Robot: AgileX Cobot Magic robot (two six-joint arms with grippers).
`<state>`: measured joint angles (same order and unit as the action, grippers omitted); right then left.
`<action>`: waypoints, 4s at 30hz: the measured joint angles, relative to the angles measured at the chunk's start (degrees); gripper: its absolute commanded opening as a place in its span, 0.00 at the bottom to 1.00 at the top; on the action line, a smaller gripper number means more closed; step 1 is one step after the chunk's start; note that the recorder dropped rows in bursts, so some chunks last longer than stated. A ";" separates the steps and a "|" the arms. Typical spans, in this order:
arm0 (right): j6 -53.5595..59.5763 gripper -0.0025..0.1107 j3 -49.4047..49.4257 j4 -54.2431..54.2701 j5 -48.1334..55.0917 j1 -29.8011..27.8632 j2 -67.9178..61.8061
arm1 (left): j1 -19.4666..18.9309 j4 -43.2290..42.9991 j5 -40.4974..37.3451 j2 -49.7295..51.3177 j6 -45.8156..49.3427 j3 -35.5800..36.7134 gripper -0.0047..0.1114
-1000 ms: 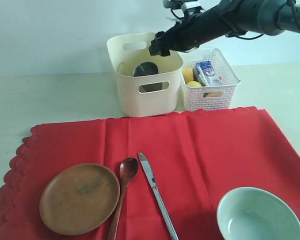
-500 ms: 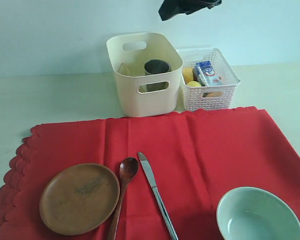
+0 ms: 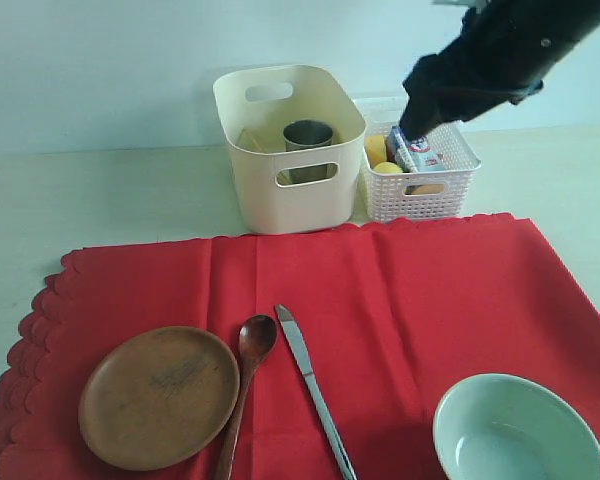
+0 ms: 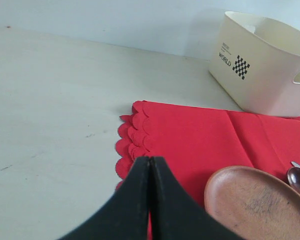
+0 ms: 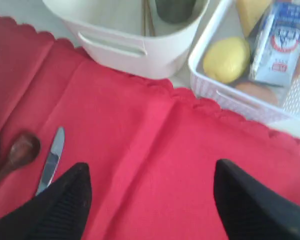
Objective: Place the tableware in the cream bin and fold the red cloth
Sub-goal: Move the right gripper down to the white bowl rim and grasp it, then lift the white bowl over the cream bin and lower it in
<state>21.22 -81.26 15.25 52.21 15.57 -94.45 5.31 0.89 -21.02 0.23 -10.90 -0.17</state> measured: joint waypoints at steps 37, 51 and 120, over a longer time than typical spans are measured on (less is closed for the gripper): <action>10.99 0.54 32.05 -5.44 -5.00 0.00 -2.41 | 0.00 0.00 0.00 0.00 0.00 0.00 0.04; 11.59 0.02 27.78 -3.31 1.08 -0.12 -6.34 | 0.00 0.00 0.00 0.00 0.00 0.00 0.04; 17.11 0.64 -45.17 17.95 -5.15 -0.12 -42.90 | 0.00 0.00 0.00 0.00 0.00 0.00 0.04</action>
<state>38.34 -126.44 33.20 47.06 15.46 -137.35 5.31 0.89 -21.02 0.23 -10.90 -0.17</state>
